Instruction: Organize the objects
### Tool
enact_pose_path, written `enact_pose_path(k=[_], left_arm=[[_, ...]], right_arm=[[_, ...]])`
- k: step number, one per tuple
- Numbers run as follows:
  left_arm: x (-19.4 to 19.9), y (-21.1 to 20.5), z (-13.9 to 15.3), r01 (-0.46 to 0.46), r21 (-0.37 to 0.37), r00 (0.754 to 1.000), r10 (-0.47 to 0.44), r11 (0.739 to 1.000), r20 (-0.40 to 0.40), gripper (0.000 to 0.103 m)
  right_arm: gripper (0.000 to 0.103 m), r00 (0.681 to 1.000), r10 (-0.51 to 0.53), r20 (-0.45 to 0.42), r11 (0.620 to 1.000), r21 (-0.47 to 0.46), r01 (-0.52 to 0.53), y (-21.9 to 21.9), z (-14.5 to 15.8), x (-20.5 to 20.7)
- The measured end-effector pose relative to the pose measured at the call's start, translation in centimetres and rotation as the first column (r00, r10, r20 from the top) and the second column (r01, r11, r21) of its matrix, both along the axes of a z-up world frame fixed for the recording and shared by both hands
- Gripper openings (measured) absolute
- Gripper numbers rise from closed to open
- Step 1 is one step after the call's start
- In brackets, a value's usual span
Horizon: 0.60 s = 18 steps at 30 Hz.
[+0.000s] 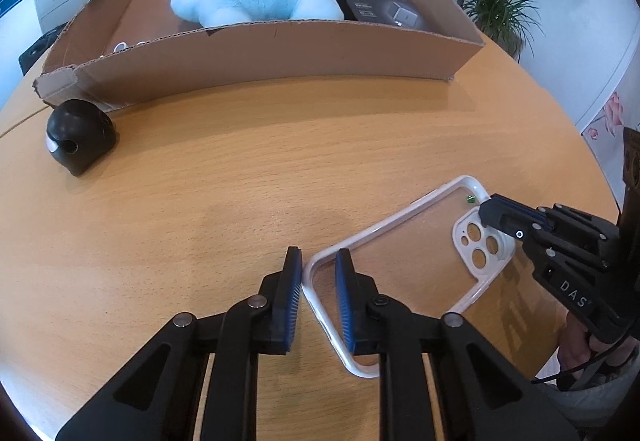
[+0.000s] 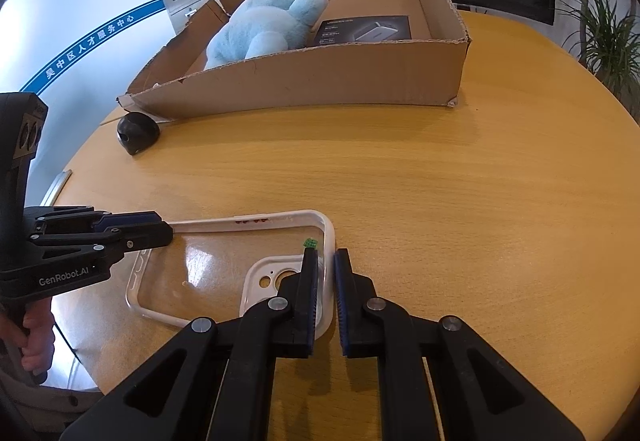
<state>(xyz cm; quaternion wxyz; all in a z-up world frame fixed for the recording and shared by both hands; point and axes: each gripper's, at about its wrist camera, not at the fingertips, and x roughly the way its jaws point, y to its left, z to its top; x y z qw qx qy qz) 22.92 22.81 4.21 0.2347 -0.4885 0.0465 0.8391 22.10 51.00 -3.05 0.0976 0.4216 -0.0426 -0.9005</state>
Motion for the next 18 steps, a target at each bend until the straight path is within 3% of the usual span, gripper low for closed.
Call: enact_pose_path(k=[5, 18], left_arm=[[0.7, 1.7, -0.8, -0.006, 0.018, 1.000, 0.006, 1.000, -0.004, 0.015], [0.9, 1.7, -0.9, -0.011, 0.024, 1.000, 0.011, 1.000, -0.015, 0.015]], right_arm=[[0.007, 1.000, -0.008, 0.000, 1.000, 0.007, 0.008, -0.1, 0.0, 0.1], [0.007, 1.000, -0.015, 0.002, 1.000, 0.014, 0.015, -0.2, 0.0, 0.2]])
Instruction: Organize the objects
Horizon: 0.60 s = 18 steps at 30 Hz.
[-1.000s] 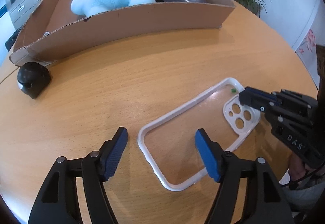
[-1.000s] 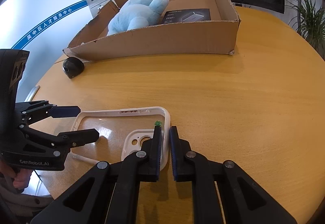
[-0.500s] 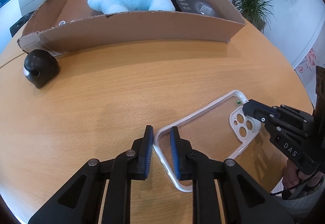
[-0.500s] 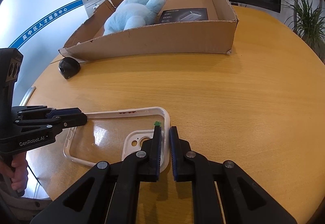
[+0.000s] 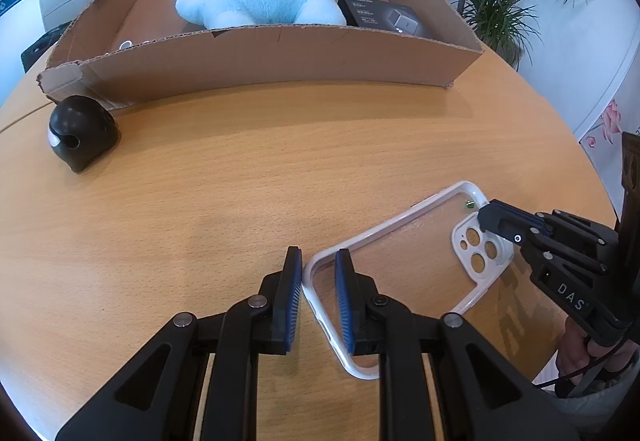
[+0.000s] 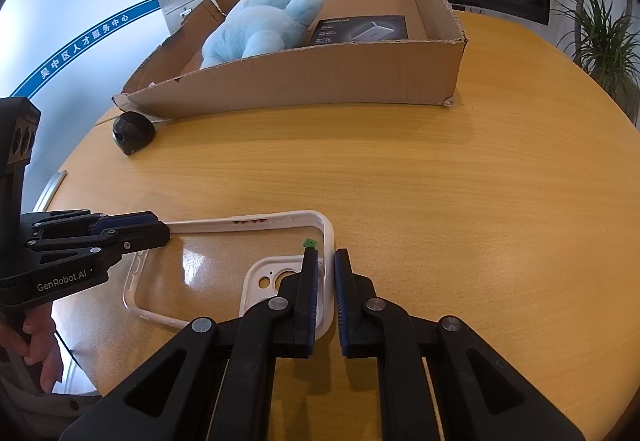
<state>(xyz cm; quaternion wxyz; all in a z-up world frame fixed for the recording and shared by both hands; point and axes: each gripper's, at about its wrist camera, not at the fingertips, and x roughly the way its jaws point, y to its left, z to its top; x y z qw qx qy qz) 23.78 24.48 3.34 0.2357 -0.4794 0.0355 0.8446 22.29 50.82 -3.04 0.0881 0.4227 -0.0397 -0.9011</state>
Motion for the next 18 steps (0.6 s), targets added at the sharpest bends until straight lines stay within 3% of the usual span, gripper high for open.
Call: enact_pose_path(k=[18], left_arm=[[-0.13, 0.07, 0.08, 0.001, -0.007, 1.000, -0.001, 1.000, 0.004, 0.015]], right_arm=[[0.006, 1.000, -0.008, -0.002, 1.000, -0.002, 0.008, -0.09, 0.10, -0.05]])
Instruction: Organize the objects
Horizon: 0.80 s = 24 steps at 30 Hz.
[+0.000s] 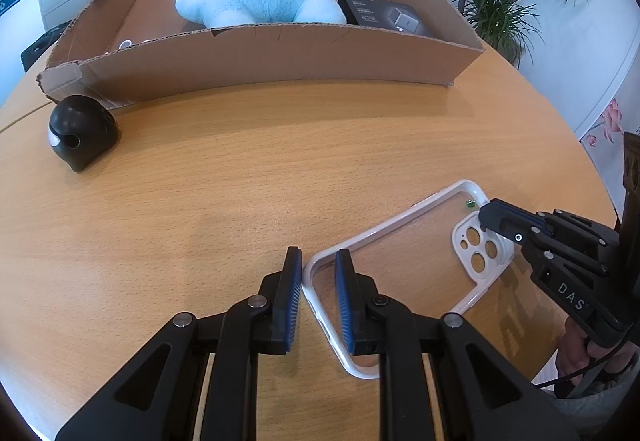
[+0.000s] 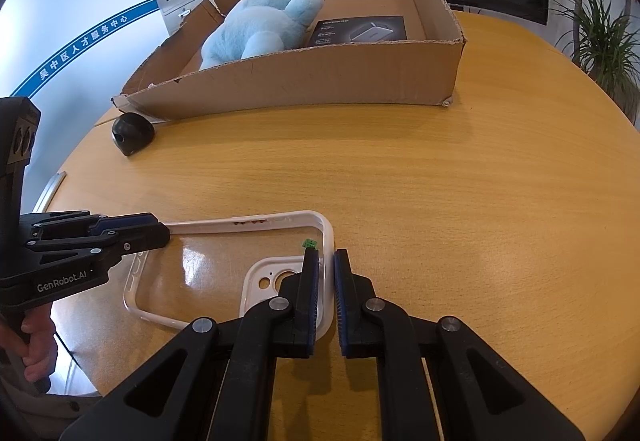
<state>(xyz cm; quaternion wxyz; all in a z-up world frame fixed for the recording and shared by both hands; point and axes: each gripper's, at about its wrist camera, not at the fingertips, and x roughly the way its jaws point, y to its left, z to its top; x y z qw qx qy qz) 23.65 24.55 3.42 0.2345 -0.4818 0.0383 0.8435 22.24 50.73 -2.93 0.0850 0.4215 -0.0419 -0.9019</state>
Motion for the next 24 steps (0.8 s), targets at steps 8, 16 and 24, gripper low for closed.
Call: enact_pose_path(k=[8, 16, 24], left_arm=[[-0.2, -0.5, 0.1, -0.014, 0.013, 1.000, 0.014, 1.000, 0.003, 0.015], [-0.6, -1.0, 1.0, -0.023, 0.032, 1.000, 0.024, 0.999, -0.016, 0.015], [-1.5, -1.6, 2.3, -0.028, 0.045, 0.998, 0.030, 0.999, -0.046, 0.015]], right_arm=[[0.005, 1.000, 0.005, -0.029, 1.000, -0.003, -0.006, -0.3, 0.9, 0.1], [0.005, 0.998, 0.013, -0.058, 1.000, -0.003, -0.014, -0.6, 1.9, -0.3], [0.005, 0.995, 0.029, -0.097, 1.000, 0.003, -0.029, -1.3, 3.6, -0.9]])
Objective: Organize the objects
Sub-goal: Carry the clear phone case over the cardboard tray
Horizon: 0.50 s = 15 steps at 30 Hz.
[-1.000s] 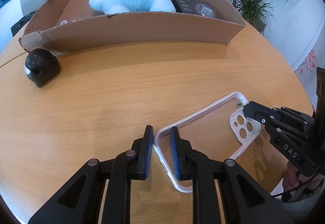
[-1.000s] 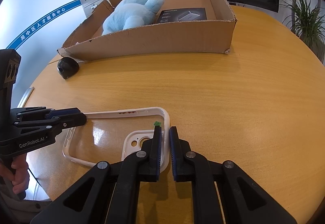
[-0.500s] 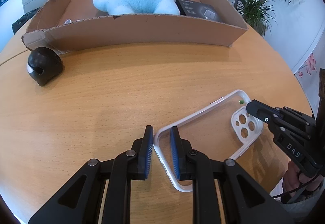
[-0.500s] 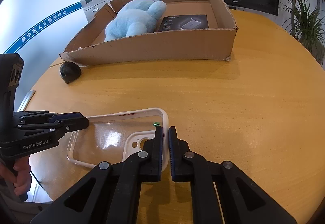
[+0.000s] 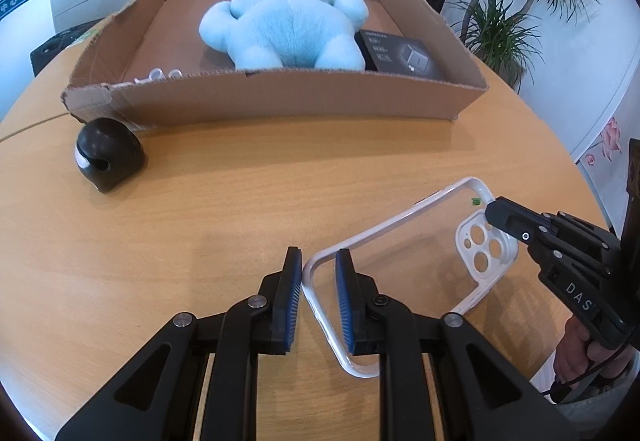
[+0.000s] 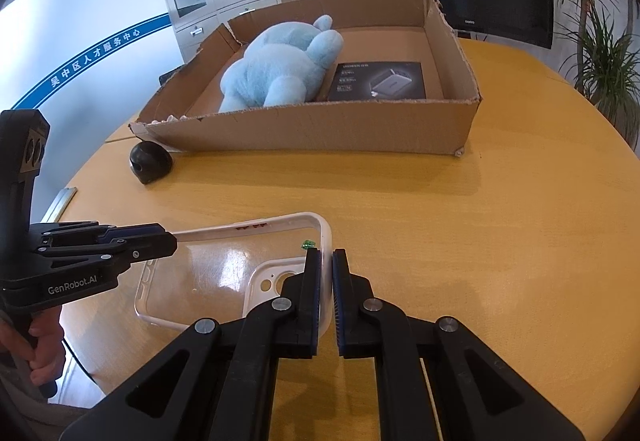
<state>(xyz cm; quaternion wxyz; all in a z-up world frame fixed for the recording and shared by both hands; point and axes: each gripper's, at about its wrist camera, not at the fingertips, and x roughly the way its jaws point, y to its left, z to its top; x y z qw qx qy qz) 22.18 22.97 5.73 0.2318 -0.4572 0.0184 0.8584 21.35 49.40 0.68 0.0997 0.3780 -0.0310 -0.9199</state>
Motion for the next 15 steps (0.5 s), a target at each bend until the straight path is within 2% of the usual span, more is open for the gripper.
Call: enact_pose_path(k=[15], left_arm=[[-2.0, -1.0, 3.3, -0.021, 0.003, 0.996, 0.022, 1.000, -0.081, 0.015]], right_arm=[[0.005, 0.996, 0.055, -0.077, 0.998, 0.036, -0.053, -2.1, 3.6, -2.0]])
